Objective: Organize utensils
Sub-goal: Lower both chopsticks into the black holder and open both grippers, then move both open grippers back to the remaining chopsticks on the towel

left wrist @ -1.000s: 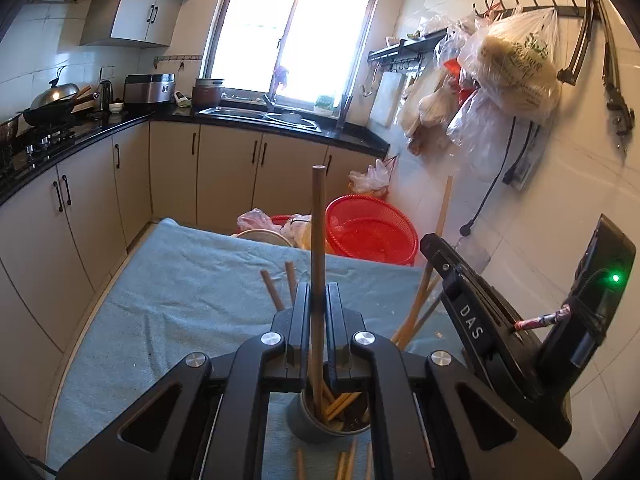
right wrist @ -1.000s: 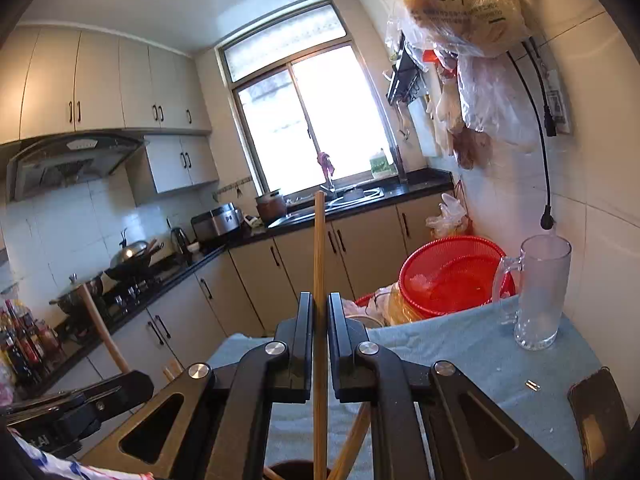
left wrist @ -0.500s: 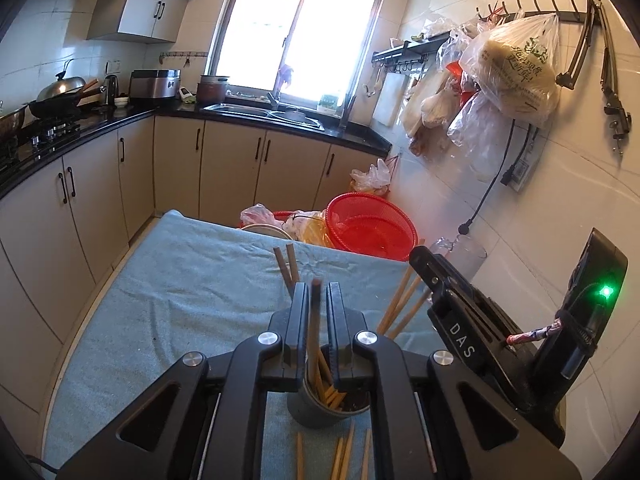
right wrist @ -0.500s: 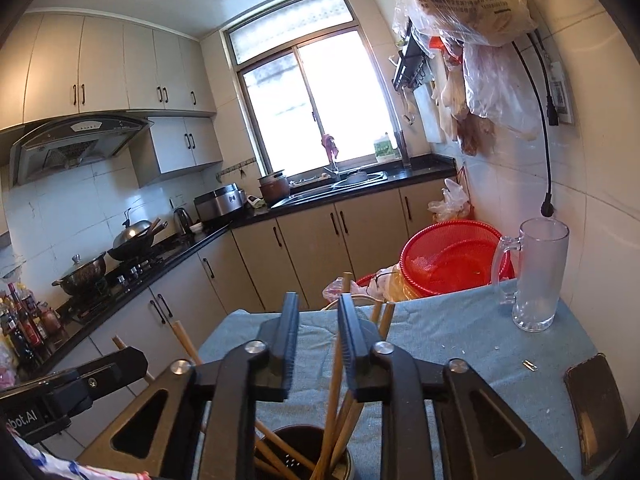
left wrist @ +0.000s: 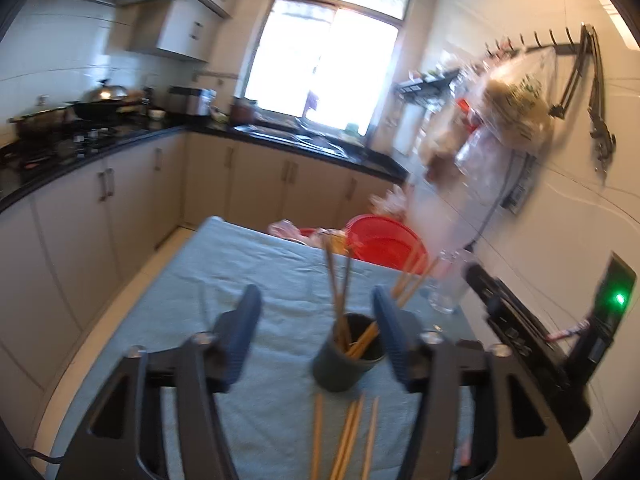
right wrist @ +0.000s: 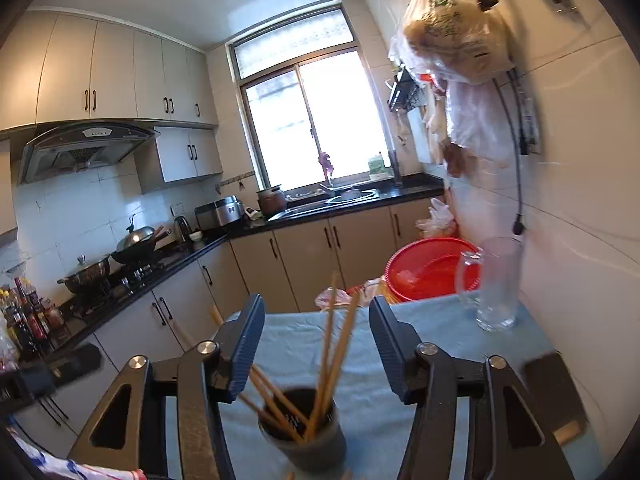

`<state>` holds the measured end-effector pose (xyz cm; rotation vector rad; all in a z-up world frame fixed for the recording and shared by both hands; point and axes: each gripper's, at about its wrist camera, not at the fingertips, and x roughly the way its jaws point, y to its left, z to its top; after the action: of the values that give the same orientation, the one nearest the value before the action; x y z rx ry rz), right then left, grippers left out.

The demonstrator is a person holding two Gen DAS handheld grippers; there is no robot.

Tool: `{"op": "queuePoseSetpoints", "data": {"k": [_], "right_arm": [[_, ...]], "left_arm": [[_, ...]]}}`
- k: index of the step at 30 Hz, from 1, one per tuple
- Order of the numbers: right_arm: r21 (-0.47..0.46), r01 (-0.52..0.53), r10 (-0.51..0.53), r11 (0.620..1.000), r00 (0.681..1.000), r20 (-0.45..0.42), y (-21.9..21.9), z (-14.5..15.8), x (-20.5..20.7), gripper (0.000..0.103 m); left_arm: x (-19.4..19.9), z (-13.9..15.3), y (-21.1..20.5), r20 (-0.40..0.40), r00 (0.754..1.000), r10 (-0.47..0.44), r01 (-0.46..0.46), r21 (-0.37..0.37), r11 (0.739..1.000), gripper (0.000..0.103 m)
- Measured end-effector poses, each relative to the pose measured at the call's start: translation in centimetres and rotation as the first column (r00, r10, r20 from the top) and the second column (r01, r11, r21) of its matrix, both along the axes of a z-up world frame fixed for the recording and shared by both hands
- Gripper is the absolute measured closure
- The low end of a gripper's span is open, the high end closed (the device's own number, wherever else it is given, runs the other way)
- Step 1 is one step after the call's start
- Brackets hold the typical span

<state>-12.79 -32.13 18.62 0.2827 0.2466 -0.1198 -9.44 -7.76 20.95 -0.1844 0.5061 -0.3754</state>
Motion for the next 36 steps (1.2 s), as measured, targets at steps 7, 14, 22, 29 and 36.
{"op": "queuePoseSetpoints", "data": {"k": [7, 14, 22, 29, 36], "right_arm": [[0.044, 0.026, -0.019, 0.999, 0.988, -0.153, 0.0, -4.6, -5.4, 0.036], [0.161, -0.044, 0.105, 0.986, 0.912, -0.397, -0.1, -11.6, -6.4, 0.037], [0.109, -0.155, 0.189, 0.982, 0.773, -0.606, 3.2, -17.0, -3.3, 0.064], [-0.015, -0.155, 0.105, 0.988, 0.733, -0.672, 4.7, -17.7, -0.9, 0.064], [-0.097, -0.203, 0.077, 0.974, 0.704, -0.706, 4.5, -17.9, -0.6, 0.071]], "left_arm": [[-4.6, -3.7, 2.8, 0.086, 0.984, 0.154, -0.165, 0.155, 0.974, 0.025], [-5.6, -6.2, 4.3, 0.032, 0.98, 0.195, -0.197, 0.241, 0.95, 0.025], [-5.6, -7.6, 4.2, -0.048, 0.987, 0.151, -0.135, 0.239, 0.961, 0.025], [-4.7, -9.2, 3.8, -0.108, 0.984, 0.141, -0.11, 0.252, 0.961, 0.025], [-3.5, -10.7, 3.0, -0.179, 0.978, 0.109, -0.059, 0.268, 0.962, 0.025]]}}
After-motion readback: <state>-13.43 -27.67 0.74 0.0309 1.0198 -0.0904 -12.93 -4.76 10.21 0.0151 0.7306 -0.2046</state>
